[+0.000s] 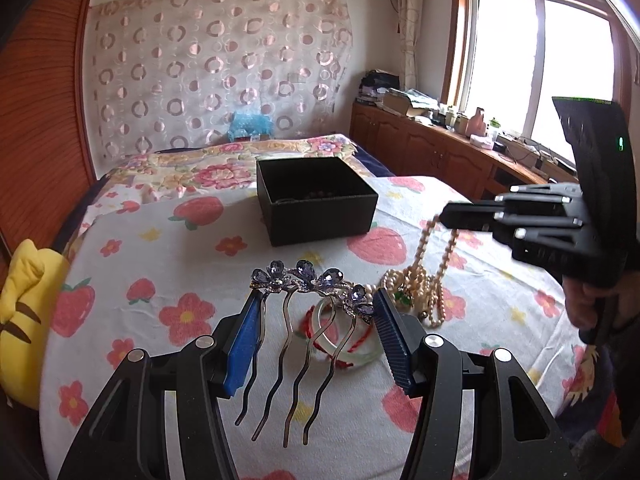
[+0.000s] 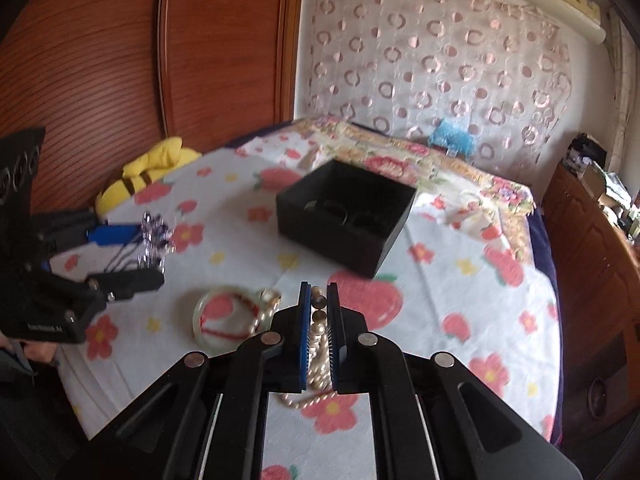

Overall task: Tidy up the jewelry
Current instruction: 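Carry the hair comb with the left tool while the right tool lifts the pearls over the box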

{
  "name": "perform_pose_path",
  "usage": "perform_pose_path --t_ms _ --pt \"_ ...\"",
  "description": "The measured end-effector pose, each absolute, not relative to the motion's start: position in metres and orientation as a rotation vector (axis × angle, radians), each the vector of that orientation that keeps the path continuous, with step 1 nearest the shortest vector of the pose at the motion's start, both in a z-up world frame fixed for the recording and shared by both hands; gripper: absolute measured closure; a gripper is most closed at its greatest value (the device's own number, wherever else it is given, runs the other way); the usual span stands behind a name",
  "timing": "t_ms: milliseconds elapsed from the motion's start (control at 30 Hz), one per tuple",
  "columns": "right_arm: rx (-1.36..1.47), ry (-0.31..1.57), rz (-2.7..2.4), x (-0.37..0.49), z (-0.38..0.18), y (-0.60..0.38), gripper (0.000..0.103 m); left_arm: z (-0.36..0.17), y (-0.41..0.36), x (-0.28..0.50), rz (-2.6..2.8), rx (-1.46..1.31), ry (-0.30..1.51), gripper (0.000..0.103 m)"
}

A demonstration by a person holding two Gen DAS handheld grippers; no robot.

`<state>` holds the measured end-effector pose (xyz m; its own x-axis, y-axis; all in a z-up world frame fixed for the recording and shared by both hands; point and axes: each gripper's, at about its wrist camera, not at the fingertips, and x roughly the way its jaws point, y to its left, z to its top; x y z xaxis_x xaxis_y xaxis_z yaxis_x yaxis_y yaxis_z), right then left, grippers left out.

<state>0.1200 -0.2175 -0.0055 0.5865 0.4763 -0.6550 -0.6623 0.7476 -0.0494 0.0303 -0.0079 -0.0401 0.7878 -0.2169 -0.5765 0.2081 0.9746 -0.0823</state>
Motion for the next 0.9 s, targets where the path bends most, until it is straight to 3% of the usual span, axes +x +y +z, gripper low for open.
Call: perform_pose_path --t_ms 900 --pt "-0.276 0.435 0.616 0.147 0.116 -0.227 0.095 -0.005 -0.011 0.057 -0.231 -0.001 0.545 0.050"
